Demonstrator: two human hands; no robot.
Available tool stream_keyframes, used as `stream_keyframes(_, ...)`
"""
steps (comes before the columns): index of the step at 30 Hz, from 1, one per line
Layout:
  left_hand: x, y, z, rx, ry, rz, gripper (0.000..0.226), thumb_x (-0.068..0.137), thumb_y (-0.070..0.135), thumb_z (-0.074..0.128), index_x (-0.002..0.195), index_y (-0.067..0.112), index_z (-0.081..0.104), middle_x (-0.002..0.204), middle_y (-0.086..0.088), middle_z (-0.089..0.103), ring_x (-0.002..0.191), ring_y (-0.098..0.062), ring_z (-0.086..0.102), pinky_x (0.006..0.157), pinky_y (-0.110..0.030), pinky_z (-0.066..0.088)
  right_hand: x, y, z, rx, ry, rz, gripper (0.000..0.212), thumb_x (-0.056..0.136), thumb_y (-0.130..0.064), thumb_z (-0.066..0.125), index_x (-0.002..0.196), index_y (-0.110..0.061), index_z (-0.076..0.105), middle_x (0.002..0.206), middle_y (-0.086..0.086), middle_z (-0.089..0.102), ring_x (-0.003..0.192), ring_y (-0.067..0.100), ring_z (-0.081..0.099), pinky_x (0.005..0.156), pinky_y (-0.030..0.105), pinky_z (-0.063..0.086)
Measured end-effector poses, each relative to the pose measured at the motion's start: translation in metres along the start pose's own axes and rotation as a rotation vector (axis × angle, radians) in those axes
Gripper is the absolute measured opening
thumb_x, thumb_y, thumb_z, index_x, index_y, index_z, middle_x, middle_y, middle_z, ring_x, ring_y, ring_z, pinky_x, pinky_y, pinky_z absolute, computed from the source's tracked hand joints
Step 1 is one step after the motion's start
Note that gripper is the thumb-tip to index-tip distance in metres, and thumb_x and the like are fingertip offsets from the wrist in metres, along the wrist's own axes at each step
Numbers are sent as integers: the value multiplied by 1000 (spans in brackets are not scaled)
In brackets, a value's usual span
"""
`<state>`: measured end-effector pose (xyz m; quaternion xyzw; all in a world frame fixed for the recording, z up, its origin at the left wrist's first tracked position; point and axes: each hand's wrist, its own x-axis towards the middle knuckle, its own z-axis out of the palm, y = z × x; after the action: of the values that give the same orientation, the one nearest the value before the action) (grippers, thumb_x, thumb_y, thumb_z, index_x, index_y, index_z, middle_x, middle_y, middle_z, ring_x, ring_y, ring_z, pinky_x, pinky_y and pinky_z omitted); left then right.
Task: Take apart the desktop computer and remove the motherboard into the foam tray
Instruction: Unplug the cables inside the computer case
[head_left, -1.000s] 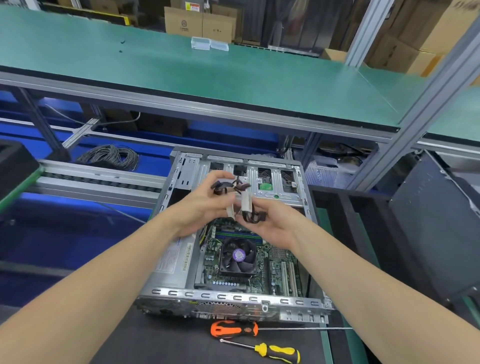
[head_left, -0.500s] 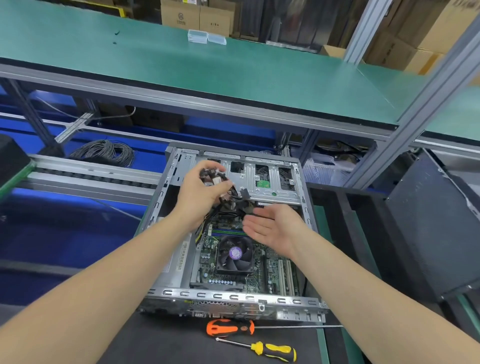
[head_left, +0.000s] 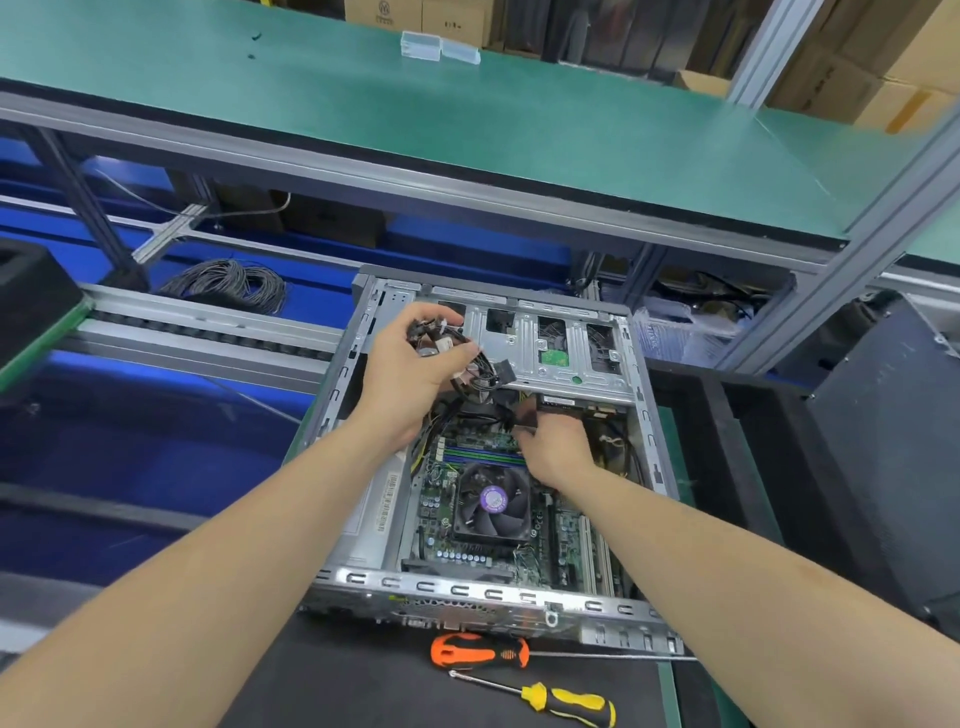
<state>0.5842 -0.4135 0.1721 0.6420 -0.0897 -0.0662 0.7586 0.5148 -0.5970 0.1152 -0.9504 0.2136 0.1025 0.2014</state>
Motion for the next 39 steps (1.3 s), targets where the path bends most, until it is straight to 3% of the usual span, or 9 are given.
stream_keyframes(6, 3, -2, 0, -7, -18, -9, 32, 78, 6, 87, 99, 23, 71, 100, -20, 70, 80, -28, 72, 74, -54, 64, 16, 2, 4, -21, -94, 80, 60, 105, -54, 52, 152, -17, 50, 132, 15, 68, 107, 28, 65, 78, 30, 48)
stream_keyframes(11, 4, -3, -1, -29, -38, -36, 31, 78, 6, 87, 100, 23, 71, 90, -5, 73, 80, -27, 75, 70, -47, 64, 18, 3, 10, 13, -76, 42, 58, 102, -52, 59, 146, -15, 54, 130, 13, 69, 112, 31, 66, 79, 34, 49)
stream_keyframes(16, 4, -4, -1, -48, -42, -45, 32, 78, 7, 87, 100, 24, 72, 94, -10, 72, 81, -28, 74, 69, -44, 63, 21, 4, 13, 47, -39, 29, 39, 109, -40, 51, 146, -28, 56, 125, 14, 70, 77, 24, 55, 60, 31, 41)
stream_keyframes(21, 5, -6, -1, -36, -55, -35, 32, 77, 10, 87, 101, 24, 71, 93, -7, 74, 82, -29, 74, 73, -54, 64, 21, 3, 14, -94, -33, -38, 42, 111, -21, 39, 147, -37, 50, 120, 9, 74, 101, 31, 70, 66, 32, 47)
stream_keyframes(25, 5, -6, -1, -40, -57, -29, 32, 78, 10, 87, 101, 24, 71, 97, -12, 72, 85, -33, 75, 74, -56, 64, 22, 3, 15, -85, -18, -22, 41, 111, -23, 37, 146, -40, 53, 112, 10, 74, 98, 31, 70, 66, 32, 48)
stream_keyframes(27, 5, -6, -1, -42, -47, -21, 32, 77, 12, 88, 101, 25, 71, 103, -18, 71, 90, -39, 75, 74, -56, 64, 22, 3, 16, -56, -10, -29, 41, 113, -33, 34, 153, -39, 44, 101, 10, 70, 93, 33, 71, 73, 36, 58)
stream_keyframes(30, 5, -5, -2, -53, -45, -15, 33, 77, 13, 89, 102, 25, 71, 107, -20, 69, 93, -41, 74, 74, -53, 64, 22, 0, 16, -34, -25, 5, 50, 113, -43, 33, 161, -26, 32, 109, 14, 72, 94, 34, 70, 80, 40, 59)
stream_keyframes(34, 4, -3, -1, -75, -51, -22, 33, 77, 11, 89, 102, 24, 72, 105, -16, 71, 93, -37, 75, 74, -50, 64, 18, 1, 15, 116, -32, 61, 49, 110, -48, 44, 140, -12, 57, 75, -3, 53, 65, 12, 50, 60, 32, 40)
stream_keyframes(39, 3, 0, -2, -140, -52, -64, 33, 78, 10, 88, 104, 21, 70, 109, -28, 67, 93, -45, 74, 77, -53, 62, 1, 0, 8, 336, 5, 43, 40, 106, -42, 56, 132, -12, 66, 92, 5, 63, 76, 17, 55, 62, 29, 44)
